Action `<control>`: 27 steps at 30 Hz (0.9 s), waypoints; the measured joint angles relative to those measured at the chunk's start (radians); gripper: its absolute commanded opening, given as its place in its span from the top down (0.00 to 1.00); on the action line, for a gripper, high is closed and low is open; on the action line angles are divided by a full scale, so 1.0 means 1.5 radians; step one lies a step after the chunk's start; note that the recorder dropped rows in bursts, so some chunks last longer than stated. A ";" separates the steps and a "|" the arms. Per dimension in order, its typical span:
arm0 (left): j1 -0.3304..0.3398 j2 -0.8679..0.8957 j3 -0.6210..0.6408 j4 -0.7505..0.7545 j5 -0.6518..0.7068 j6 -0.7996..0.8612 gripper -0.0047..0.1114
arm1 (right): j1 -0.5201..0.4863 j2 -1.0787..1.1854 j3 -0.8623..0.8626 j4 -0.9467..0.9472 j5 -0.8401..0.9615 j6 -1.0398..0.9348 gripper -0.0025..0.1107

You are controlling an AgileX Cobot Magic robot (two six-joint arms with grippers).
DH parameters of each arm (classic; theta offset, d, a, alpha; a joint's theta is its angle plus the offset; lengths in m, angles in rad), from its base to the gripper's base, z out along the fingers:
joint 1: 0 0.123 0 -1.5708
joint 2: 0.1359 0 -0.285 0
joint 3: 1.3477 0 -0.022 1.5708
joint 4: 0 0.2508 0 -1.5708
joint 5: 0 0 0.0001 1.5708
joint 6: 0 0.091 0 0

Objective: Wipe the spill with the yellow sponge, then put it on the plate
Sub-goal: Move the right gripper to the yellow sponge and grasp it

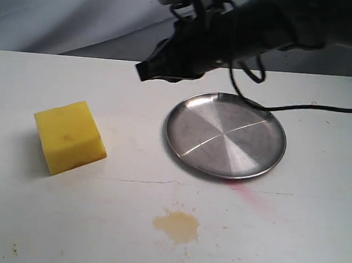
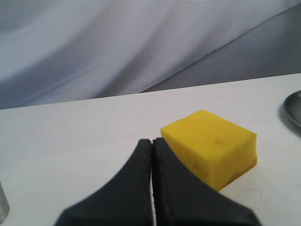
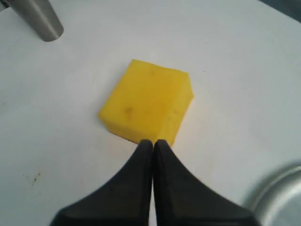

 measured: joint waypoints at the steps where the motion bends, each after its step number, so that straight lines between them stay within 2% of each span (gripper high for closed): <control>1: 0.000 0.000 0.000 0.000 0.000 0.000 0.96 | 0.007 0.029 -0.026 0.000 0.010 0.005 0.90; 3: 0.000 0.000 0.000 0.000 0.000 0.000 0.96 | 0.023 0.085 -0.088 0.000 0.038 0.010 0.81; 7: 0.000 0.000 0.000 0.000 0.000 0.000 0.96 | 0.042 0.170 -0.186 -0.010 0.062 0.042 0.48; 9: 0.000 0.000 0.000 0.000 0.000 0.000 0.96 | 0.048 0.209 -0.223 -0.018 0.062 0.066 0.39; 14: 0.000 0.000 0.000 0.000 0.000 0.000 0.96 | 0.055 0.293 -0.284 -0.026 0.052 0.091 0.33; 19: 0.000 0.000 0.000 0.000 0.000 0.000 0.96 | 0.056 0.363 -0.330 -0.028 0.042 0.117 0.23; 27: 0.000 0.000 0.000 0.000 0.000 0.000 0.96 | 0.067 0.460 -0.399 -0.010 0.035 0.132 0.22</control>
